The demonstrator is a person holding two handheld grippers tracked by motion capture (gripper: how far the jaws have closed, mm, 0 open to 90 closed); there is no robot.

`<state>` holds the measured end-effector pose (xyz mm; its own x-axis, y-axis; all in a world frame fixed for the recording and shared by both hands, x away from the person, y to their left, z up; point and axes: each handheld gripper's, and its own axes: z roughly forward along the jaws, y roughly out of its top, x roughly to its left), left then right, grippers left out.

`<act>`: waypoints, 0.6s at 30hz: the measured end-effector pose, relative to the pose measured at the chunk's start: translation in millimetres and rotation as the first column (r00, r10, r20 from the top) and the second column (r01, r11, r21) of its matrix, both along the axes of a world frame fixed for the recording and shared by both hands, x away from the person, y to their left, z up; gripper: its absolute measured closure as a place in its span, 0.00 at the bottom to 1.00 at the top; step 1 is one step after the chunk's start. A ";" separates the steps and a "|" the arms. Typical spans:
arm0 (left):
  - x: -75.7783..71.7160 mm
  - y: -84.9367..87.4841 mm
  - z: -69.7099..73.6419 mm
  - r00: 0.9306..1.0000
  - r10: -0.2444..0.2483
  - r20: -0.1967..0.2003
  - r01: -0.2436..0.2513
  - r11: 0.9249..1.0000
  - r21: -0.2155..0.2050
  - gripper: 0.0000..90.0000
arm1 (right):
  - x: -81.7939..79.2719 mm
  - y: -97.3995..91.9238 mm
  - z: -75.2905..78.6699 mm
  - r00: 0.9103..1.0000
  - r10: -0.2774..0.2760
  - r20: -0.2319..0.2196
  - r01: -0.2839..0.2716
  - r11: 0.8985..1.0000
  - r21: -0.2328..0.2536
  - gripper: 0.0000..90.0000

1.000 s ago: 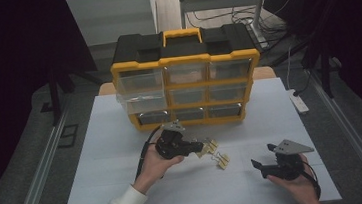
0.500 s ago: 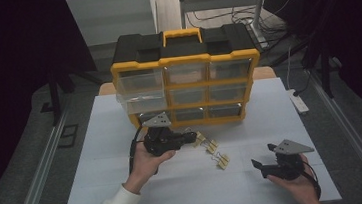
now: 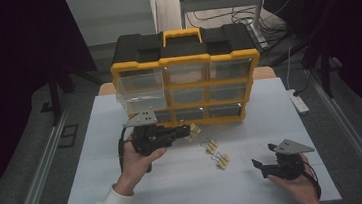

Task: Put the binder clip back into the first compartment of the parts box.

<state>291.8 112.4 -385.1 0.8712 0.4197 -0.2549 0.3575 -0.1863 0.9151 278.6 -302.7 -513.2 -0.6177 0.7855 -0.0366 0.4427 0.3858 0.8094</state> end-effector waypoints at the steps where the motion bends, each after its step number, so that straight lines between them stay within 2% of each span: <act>1: -1.0 1.3 2.0 1.000 0.000 0.005 0.000 1.000 -0.004 0.98 | 0.0 0.0 0.0 1.000 0.000 -0.001 0.000 1.000 -0.001 0.19; 8: -6.2 8.8 12.6 0.999 0.007 0.036 -0.006 0.999 -0.031 0.98 | 0.1 0.0 0.3 1.000 -0.007 0.003 0.007 1.000 -0.004 0.19; 18: -8.3 16.7 23.7 0.998 0.025 0.055 -0.021 0.997 -0.067 0.98 | 0.2 -1.2 0.8 1.000 -0.020 0.005 0.020 1.000 -0.004 0.19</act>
<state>283.5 129.1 -361.3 0.8750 0.4236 -0.2343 0.3090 -0.1164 0.9439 278.8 -303.9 -512.4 -0.6020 0.7974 -0.0431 0.4464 0.3807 0.8098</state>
